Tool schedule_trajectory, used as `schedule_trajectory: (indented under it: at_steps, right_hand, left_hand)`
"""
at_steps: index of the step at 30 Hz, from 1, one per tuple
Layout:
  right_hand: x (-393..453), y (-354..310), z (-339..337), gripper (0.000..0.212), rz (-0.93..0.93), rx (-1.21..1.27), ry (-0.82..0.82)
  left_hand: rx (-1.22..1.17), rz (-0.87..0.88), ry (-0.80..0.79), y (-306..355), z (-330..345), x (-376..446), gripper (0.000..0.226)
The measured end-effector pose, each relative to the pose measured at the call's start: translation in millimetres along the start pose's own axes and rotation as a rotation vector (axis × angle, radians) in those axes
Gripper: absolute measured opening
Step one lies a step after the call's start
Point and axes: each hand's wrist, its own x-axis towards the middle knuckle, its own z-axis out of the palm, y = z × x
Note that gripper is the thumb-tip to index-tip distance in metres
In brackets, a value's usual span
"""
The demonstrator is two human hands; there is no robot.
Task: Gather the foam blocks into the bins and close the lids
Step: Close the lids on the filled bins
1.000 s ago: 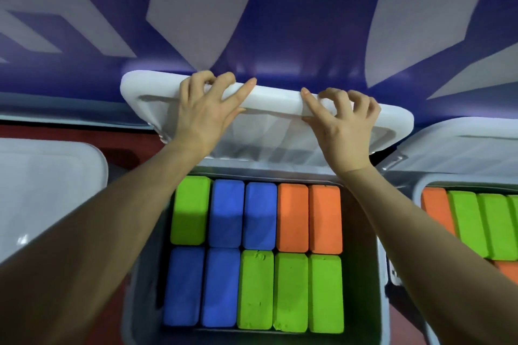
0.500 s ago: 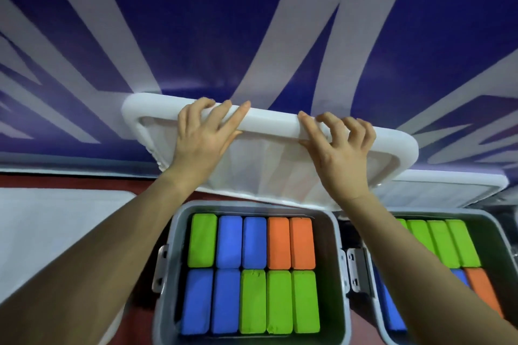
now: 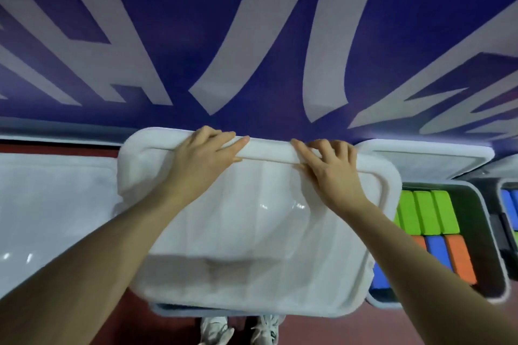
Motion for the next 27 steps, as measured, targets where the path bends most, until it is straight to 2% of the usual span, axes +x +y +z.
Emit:
schedule_trajectory:
  at_steps: [5,7,12,15,23,27]
  right_hand:
    - [-25,6,64,0.042,0.007,0.125,-0.202]
    - [-38,8,90,0.043,0.001,0.147,-0.263]
    - [-70,13,147,0.040,0.010,0.144,-0.300]
    - [-75,17,184,0.040,0.076,0.150,-0.346]
    - [-65,17,245,0.037,0.220,0.181,-0.481]
    - [-69,9,247,0.039,0.332,0.203,-0.477]
  left_hand:
    - [-0.216,-0.197,-0.188,19,58,-45,0.039]
    - [-0.257,-0.220,-0.251,23,83,-62,0.040]
    - [-0.197,-0.185,-0.307,30,137,-88,0.039]
    - [-0.228,-0.234,-0.340,29,171,-93,0.040]
    - [-0.041,-0.378,-0.445,31,228,-94,0.032]
    - [-0.049,-0.503,-0.627,40,228,-95,0.045]
